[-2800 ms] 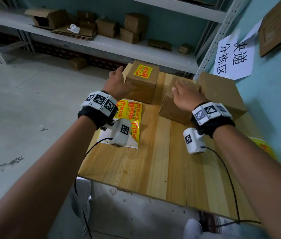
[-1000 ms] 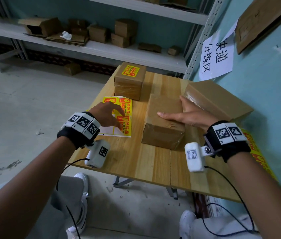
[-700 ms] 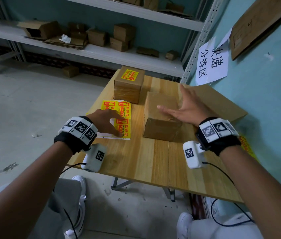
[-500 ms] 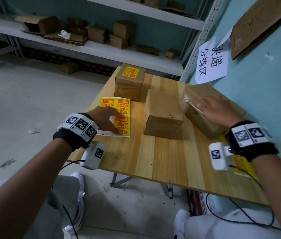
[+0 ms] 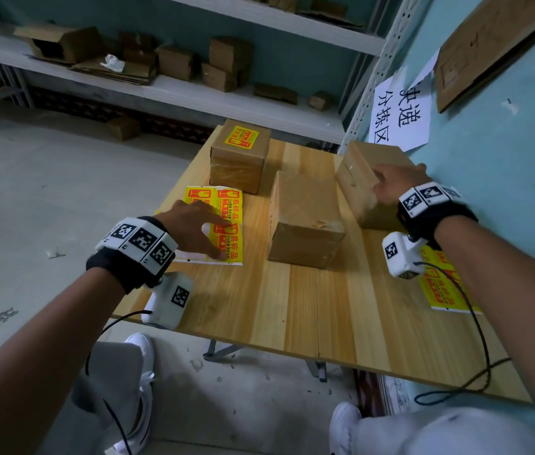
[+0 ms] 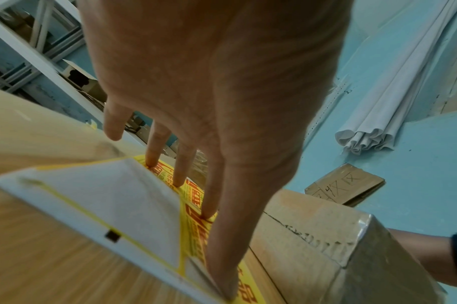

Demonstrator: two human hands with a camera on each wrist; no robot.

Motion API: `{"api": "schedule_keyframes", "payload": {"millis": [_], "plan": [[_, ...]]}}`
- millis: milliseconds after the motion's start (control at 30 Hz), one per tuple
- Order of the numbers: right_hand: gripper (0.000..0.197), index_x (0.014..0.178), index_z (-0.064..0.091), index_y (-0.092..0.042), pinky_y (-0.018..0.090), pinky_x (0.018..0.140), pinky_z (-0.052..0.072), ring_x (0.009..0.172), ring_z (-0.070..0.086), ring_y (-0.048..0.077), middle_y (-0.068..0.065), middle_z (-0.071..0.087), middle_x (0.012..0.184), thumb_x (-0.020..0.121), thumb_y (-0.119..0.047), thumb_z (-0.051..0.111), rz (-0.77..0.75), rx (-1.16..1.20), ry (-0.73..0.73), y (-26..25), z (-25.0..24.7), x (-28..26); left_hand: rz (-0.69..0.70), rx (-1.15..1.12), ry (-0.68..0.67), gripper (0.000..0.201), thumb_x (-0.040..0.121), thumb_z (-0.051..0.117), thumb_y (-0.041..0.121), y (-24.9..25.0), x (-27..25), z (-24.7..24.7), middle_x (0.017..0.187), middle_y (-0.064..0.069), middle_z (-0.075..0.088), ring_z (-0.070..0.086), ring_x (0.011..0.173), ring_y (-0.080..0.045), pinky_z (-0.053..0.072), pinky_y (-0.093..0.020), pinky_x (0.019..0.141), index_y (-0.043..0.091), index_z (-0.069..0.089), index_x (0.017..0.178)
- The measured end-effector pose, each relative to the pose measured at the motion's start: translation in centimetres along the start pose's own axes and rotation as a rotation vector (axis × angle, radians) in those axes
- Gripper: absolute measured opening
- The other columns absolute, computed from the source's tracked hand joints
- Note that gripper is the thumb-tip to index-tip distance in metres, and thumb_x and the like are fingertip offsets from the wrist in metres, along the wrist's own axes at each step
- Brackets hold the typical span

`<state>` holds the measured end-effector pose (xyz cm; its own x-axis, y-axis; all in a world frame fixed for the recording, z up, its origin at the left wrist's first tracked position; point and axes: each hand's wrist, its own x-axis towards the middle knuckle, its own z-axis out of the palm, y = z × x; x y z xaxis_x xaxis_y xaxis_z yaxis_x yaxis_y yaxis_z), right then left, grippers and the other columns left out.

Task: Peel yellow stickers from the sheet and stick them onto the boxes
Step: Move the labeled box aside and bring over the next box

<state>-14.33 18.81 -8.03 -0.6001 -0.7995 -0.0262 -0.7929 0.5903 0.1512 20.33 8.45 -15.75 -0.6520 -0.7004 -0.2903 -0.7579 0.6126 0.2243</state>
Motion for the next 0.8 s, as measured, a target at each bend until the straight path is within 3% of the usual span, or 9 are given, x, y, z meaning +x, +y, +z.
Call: {"api": "schedule_keyframes", "payload": {"millis": [100,267,367,500,667,800], "plan": [[0.038,0.131,0.048,-0.027,0.044,0.090,0.036,0.113,0.046,0.040,0.018,0.054,0.133,0.095,-0.035,0.037,0.011,0.014,-0.007,-0.4,0.1,1.4,-0.002,0.013,-0.025,0.079,0.075,0.064,0.067,-0.2,0.1,0.2,0.159,0.002,0.021,0.014,0.146,-0.030,0.019,-0.052,0.118,0.049,0.031,0.144],[0.051,0.146,0.035,-0.009,0.045,0.108,0.034,0.132,0.042,0.040,0.020,0.043,0.146,0.103,-0.036,0.039,-0.002,0.155,0.021,-2.3,-1.5,-0.6,0.009,0.015,-0.046,0.077,0.082,0.061,0.061,0.6,-1.0,0.1,0.163,-0.001,0.013,0.010,0.149,-0.029,0.012,-0.047,0.120,0.042,0.026,0.149],[0.054,0.148,0.033,-0.013,0.048,0.114,0.032,0.140,0.035,0.038,0.014,0.035,0.155,0.102,-0.040,0.039,-0.125,0.303,0.114,-3.7,-2.2,-3.2,0.025,0.006,-0.015,0.074,0.085,0.061,0.056,1.1,-1.9,0.0,0.161,0.000,0.021,0.018,0.148,-0.026,0.016,-0.041,0.118,0.037,0.029,0.149],[0.062,0.154,0.025,-0.022,0.050,0.120,0.023,0.149,0.022,0.030,0.004,0.023,0.163,0.101,-0.050,0.041,-0.182,0.540,0.142,-5.4,-2.3,-7.7,0.011,-0.028,0.031,0.072,0.083,0.065,0.055,1.2,-2.7,0.1,0.158,0.004,0.028,0.023,0.146,-0.023,0.021,-0.039,0.117,0.039,0.035,0.146],[0.057,0.150,0.035,-0.021,0.041,0.111,0.032,0.141,0.034,0.025,0.005,0.035,0.153,0.101,-0.047,0.046,-0.294,0.687,0.261,-7.0,-1.3,-13.6,-0.022,-0.096,0.123,0.067,0.078,0.074,0.047,1.3,-3.4,0.2,0.148,0.004,0.045,0.040,0.136,-0.022,0.033,-0.034,0.108,0.036,0.047,0.139],[0.049,0.142,0.045,-0.021,0.029,0.099,0.036,0.129,0.041,0.012,0.002,0.043,0.138,0.099,-0.043,0.051,-0.380,0.825,0.325,-8.0,0.2,-15.5,-0.063,-0.208,0.232,0.057,0.074,0.082,0.028,0.9,-3.4,0.2,0.139,0.001,0.054,0.049,0.127,-0.022,0.038,-0.031,0.101,0.029,0.061,0.128]]}}
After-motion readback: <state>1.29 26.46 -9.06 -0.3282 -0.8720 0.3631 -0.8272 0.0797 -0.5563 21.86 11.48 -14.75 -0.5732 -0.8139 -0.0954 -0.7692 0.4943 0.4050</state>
